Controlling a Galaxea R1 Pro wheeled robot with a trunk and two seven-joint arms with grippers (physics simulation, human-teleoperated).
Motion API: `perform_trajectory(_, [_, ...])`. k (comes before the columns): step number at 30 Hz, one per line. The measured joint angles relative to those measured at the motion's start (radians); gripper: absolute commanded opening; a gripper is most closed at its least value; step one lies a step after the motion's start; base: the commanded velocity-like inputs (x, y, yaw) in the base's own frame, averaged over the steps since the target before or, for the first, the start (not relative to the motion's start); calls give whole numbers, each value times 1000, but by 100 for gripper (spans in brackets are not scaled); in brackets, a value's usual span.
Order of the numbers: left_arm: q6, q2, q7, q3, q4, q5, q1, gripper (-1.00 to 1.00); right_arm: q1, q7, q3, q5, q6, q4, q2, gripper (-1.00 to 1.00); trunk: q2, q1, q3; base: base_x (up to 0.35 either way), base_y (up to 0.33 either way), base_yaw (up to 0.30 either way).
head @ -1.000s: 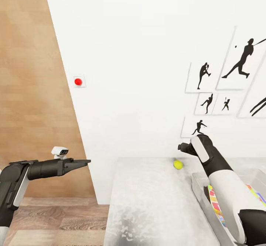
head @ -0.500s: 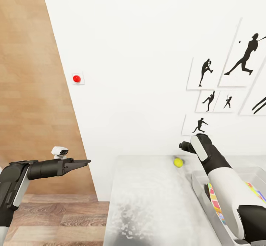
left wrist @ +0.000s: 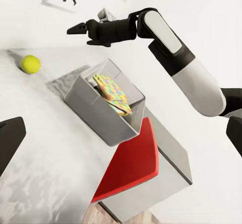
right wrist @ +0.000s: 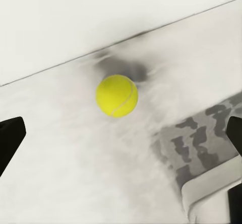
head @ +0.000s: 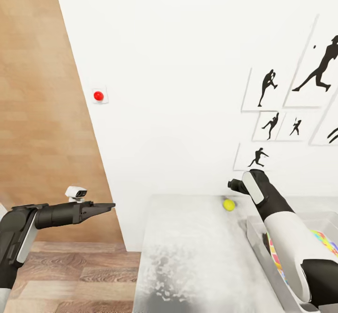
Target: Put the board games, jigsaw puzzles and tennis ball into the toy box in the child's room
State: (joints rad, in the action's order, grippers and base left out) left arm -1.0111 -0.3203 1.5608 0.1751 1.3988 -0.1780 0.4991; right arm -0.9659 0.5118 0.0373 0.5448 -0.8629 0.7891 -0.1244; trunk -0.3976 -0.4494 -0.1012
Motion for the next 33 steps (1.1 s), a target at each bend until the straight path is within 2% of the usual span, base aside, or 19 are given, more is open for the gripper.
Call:
perform_trajectory(20, [0, 0, -1, 0, -1, 2, 0, 100, -36, -1, 4, -3, 1, 6, -11, 100, 0, 0, -32, 0, 0, 82])
perform_trajectory(33, [1, 0, 0, 3, -3, 32, 0, 100, -51, -4, 7, -3, 0, 8, -18, 100, 0, 0, -53, 0, 0, 82])
